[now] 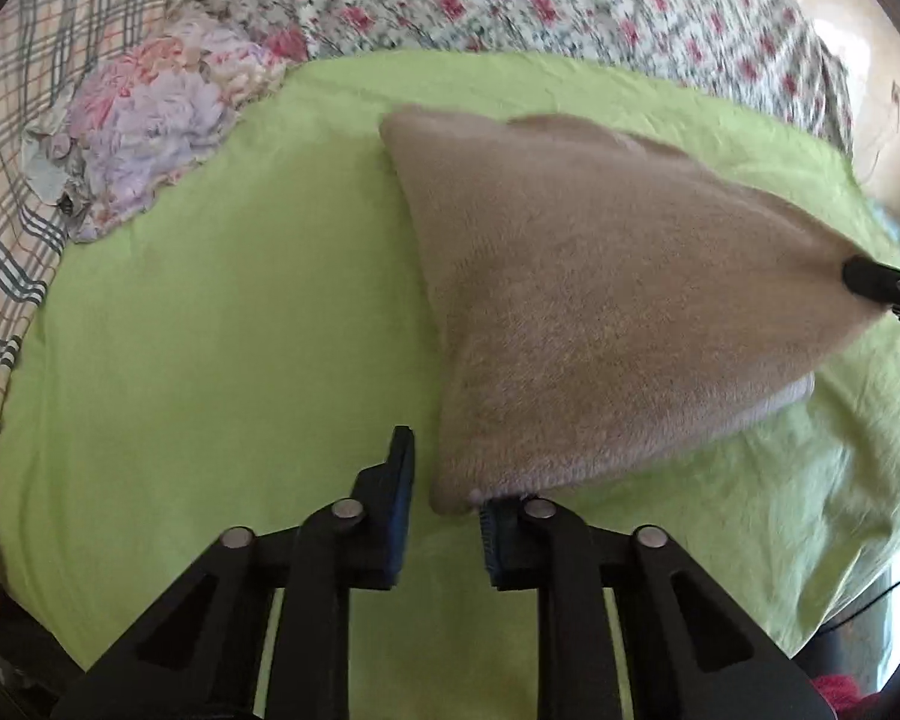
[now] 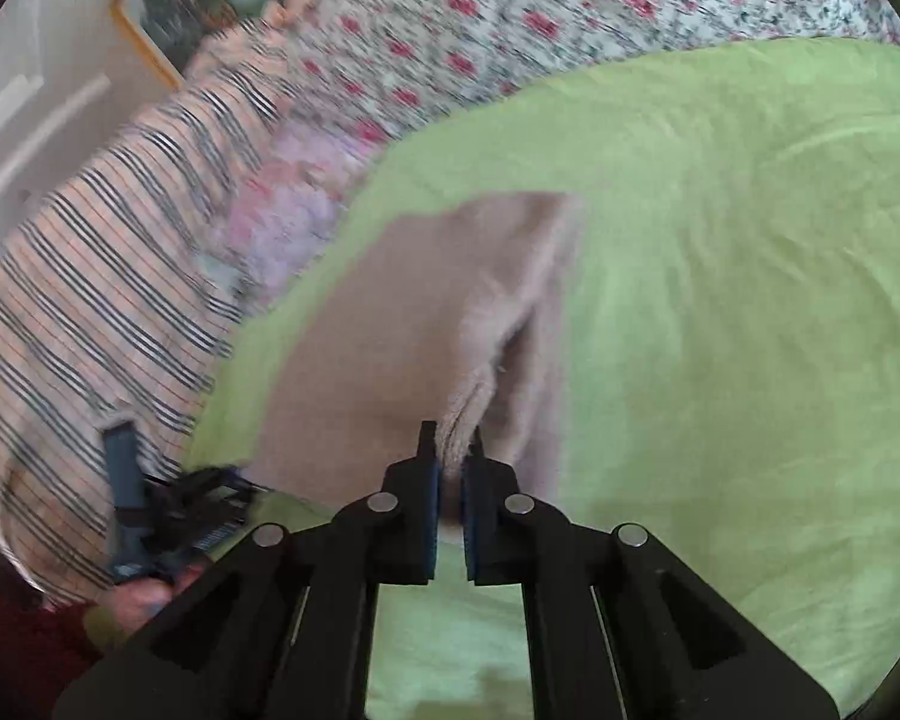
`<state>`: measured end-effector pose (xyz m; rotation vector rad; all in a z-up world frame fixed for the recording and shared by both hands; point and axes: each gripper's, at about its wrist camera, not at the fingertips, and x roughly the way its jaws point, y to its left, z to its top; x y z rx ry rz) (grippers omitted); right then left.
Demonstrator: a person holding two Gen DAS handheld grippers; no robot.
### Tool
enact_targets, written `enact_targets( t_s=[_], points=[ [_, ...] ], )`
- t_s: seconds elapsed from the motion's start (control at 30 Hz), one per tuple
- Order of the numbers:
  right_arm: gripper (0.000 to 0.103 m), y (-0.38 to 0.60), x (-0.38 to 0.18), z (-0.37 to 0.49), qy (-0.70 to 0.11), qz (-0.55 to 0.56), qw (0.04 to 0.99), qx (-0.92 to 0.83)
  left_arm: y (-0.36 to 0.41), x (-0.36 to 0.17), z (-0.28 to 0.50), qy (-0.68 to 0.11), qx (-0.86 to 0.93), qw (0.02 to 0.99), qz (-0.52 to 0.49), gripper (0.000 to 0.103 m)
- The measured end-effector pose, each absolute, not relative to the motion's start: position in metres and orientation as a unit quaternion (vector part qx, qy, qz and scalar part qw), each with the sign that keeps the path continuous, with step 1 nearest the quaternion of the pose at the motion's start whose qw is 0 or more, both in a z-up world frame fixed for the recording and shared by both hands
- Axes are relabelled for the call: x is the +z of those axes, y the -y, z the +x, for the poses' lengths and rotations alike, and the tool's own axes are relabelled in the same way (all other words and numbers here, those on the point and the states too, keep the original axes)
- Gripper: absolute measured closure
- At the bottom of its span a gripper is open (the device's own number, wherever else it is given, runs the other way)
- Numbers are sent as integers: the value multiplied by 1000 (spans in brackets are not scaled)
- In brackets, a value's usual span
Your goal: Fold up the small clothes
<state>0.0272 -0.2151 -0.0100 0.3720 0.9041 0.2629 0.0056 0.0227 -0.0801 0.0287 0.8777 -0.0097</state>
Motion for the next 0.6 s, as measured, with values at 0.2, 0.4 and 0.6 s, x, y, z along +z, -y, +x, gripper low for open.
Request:
enact_targets(
  t_s=[0.2,0.4,0.6],
  points=[
    [96,215,-52,33,-476,172,858,91,-24,-83,8,-444,-9,896,-3,89],
    [96,212,-59,38,-485,151,857,87,-41,-89,19,-456,-23,888,-49,86],
    [93,215,-54,27,-488,161,854,83,-41,-81,8,-458,-61,886,-32,84]
  ],
)
